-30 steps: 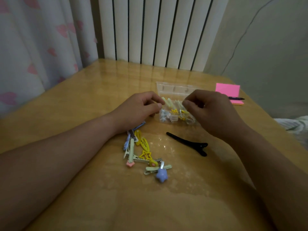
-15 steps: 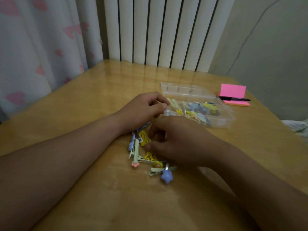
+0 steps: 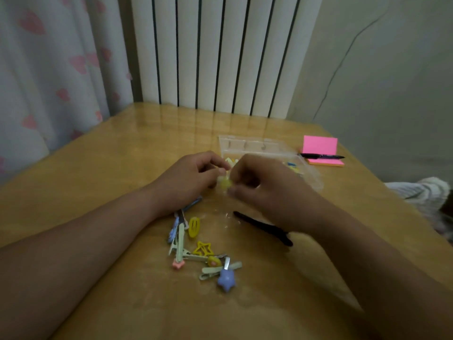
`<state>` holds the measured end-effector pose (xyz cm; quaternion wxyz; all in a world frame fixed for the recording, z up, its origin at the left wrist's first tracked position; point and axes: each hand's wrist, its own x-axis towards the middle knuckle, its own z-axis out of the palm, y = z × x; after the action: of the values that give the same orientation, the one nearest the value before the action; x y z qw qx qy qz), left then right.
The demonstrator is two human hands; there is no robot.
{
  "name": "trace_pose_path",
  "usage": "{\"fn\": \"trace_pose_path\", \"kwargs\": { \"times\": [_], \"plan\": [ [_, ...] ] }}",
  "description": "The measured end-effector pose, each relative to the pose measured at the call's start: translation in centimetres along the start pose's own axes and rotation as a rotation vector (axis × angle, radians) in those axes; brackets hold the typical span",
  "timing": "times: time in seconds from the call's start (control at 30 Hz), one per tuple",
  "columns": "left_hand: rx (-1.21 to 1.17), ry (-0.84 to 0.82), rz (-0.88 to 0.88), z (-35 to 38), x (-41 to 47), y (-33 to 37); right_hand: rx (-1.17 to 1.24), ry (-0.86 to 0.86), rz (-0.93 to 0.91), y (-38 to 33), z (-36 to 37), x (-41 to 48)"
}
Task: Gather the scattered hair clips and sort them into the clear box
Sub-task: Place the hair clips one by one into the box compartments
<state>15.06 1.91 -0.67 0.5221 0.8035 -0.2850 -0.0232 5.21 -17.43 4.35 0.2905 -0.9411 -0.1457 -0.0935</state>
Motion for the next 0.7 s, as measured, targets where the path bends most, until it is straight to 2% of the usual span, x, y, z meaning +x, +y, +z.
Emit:
{"fn": "trace_pose_path", "kwargs": {
  "times": [0.1,0.17,0.27,0.4,0.7],
  "plan": [
    [0.022,0.007,-0.018,0.0,-0.2,0.2,0.058,0.269,0.144,3.3,-3.4,0.6],
    [0.027,0.005,-0.026,0.0,-0.3,0.3,-0.018,0.364,0.238,5.8,-5.1,0.7],
    [0.026,0.004,-0.031,0.0,-0.4,0.5,-0.162,0.315,0.338,8.5,-5.9,0.6],
    [0.032,0.005,-0.034,0.0,-0.5,0.6,-0.252,0.203,0.372,9.5,-5.0,0.7],
    [0.04,0.01,-0.036,0.1,-0.4,0.7,-0.329,0.195,0.411,10.4,-4.5,1.6]
  ]
}}
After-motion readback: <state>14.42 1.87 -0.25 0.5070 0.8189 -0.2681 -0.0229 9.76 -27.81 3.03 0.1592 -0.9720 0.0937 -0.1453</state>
